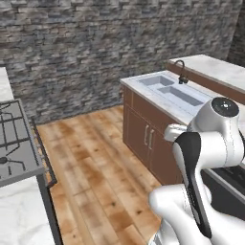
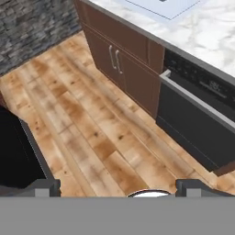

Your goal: Pick the egg and butter from the fridge and place them by the bowl for mixing.

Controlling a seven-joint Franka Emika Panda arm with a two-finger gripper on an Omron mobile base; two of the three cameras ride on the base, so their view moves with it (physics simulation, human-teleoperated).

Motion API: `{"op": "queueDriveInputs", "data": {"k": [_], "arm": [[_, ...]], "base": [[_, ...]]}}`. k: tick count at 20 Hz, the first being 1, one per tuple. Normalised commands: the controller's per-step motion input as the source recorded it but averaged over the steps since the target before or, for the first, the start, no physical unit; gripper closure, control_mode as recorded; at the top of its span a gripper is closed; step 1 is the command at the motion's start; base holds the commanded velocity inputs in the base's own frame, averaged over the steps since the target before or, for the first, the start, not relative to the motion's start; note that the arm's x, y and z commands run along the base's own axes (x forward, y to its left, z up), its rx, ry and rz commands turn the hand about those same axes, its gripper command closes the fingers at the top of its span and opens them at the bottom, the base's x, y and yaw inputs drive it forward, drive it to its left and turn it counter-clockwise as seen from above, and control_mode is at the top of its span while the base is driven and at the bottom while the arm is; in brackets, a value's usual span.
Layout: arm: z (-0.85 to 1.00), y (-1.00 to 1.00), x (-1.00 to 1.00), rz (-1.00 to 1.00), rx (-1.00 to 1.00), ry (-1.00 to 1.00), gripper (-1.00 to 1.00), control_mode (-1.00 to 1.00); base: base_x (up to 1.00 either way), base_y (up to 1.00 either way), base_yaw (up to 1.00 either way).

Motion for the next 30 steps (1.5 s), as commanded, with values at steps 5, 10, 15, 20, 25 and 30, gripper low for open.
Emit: {"op": "queueDriveInputs", "data": {"k": [5, 10, 15, 20, 25, 30], "arm": [[0.0, 0.0, 0.0, 0.0, 0.0, 0.0, -1.0, 1.0], [0.0, 0.0, 0.0, 0.0, 0.0, 0.0, -1.0, 1.0], [0.0, 0.0, 0.0, 0.0, 0.0, 0.0, -1.0, 1.0], [0.0, 0.0, 0.0, 0.0, 0.0, 0.0, -1.0, 1.0], [0.0, 0.0, 0.0, 0.0, 0.0, 0.0, -1.0, 1.0], [0.0, 0.0, 0.0, 0.0, 0.0, 0.0, -1.0, 1.0]], "base": [[0.81, 0.15, 0.0], [0.8, 0.17, 0.0], [0.8, 0.16, 0.0], [0.81, 0.13, 0.0], [0.82, 0.12, 0.0], [0.82, 0.1, 0.0]]}}
